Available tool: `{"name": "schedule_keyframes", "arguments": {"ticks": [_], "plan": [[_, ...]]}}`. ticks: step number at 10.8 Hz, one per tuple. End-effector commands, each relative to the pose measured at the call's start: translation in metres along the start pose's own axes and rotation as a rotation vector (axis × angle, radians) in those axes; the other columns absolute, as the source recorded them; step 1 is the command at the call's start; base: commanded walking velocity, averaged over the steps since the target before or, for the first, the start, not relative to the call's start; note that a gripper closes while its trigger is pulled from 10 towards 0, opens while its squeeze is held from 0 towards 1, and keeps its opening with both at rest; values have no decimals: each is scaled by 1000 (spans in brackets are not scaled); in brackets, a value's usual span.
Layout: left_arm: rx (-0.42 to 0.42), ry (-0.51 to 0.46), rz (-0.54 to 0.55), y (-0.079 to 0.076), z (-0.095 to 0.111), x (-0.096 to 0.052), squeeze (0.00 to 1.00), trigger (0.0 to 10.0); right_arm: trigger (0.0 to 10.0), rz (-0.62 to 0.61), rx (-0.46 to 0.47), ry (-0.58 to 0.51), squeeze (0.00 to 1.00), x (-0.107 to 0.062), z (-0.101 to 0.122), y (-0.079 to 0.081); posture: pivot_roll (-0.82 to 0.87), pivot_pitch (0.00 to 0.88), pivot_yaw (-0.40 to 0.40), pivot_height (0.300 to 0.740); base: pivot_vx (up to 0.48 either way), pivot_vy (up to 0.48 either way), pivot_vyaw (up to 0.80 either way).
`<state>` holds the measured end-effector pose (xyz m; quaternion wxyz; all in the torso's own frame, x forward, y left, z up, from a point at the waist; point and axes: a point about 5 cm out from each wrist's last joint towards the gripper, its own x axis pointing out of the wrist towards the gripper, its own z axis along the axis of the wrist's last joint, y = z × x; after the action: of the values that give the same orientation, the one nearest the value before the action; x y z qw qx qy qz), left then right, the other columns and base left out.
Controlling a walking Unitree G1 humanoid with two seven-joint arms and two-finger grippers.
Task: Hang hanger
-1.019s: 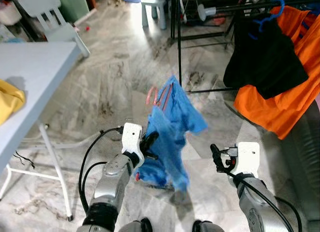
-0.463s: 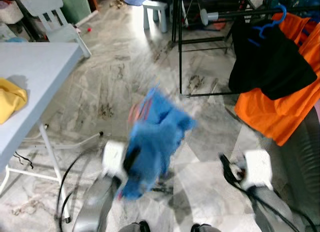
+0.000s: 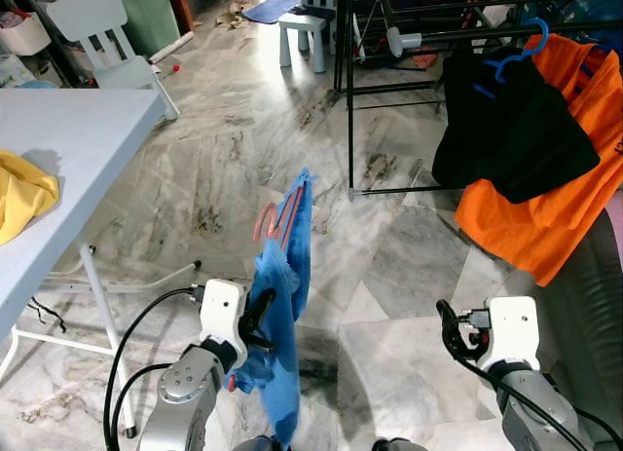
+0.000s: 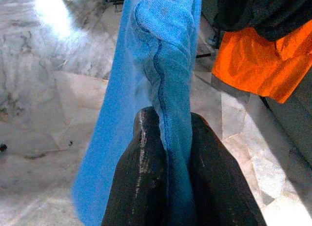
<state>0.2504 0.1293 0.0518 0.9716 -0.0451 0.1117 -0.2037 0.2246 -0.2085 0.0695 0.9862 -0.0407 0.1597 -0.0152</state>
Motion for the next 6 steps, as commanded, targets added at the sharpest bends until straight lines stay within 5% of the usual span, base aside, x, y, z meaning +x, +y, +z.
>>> {"name": "schedule_keyframes", "arguments": {"ticks": [1, 6], "plan": [[2, -62, -18, 0, 17, 2, 0, 10000, 10000, 5, 9, -4, 0, 0, 2, 1, -128, 122, 88, 740, 0, 0, 0], [9, -87, -131, -15, 30, 5, 0, 10000, 10000, 15, 16, -4, 0, 2, 4, 6, -128, 145, 93, 740, 0, 0, 0]]}}
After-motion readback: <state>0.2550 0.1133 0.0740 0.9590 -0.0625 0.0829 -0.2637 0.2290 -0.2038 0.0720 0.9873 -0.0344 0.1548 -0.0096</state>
